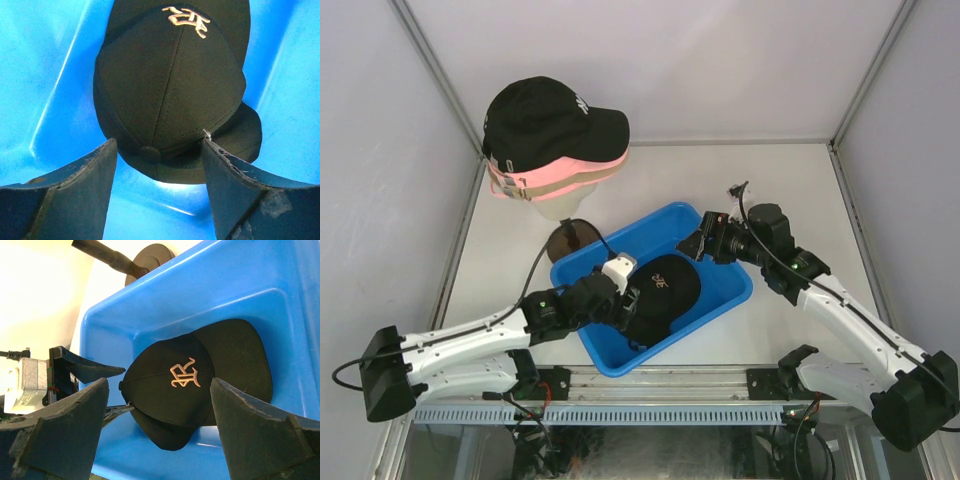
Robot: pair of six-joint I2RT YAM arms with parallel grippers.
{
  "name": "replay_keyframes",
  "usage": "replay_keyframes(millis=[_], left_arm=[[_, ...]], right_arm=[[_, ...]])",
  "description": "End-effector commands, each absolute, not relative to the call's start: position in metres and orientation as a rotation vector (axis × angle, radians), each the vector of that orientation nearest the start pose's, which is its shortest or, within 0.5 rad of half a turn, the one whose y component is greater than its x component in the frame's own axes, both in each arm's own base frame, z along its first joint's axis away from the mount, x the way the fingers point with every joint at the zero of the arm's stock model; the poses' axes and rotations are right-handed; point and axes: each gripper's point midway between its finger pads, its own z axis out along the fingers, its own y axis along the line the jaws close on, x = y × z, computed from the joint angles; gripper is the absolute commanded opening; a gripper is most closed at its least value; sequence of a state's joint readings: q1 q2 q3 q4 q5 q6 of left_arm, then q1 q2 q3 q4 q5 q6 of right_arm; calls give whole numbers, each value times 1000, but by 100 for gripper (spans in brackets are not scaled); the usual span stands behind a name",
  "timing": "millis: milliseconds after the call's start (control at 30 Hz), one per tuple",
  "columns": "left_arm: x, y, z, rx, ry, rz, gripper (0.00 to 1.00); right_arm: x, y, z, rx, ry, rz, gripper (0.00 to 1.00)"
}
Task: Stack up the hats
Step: Pick up the hat from the bin.
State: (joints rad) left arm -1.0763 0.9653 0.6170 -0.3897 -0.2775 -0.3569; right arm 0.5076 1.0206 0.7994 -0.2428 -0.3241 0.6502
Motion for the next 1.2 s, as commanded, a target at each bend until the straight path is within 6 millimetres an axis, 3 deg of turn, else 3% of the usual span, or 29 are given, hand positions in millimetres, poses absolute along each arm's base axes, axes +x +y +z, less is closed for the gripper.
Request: replay_keyframes(millis=[0,133,267,467,600,900,967,1067,1167], left_arm=[[160,-249,112,691,2184,-526,70],[157,-254,110,709,2191,-550,60],[157,-256,111,711,2193,-558,34],[159,-253,128,672,2150,-570,15],[160,-247,162,634,2078,-578,8],[147,-223,275,573,1884,-643,3],[143,-216,297,561,1850,-650,2],[137,-203,326,539,1805,-652,1],[132,-193,347,532,1773,-645,0]], right_arm=[[249,228,224,-88,2116,1041,82],[249,225,225,-82,2108,1044,82],[248,223,225,-75,2102,1050,80],[246,220,227,-69,2090,1047,77],[244,218,233,-65,2071,1048,76],[237,216,258,-54,2000,1093,75],[236,216,267,-53,1980,1100,64],[234,214,282,-45,1945,1106,37],[233,212,302,-41,1902,1111,33]])
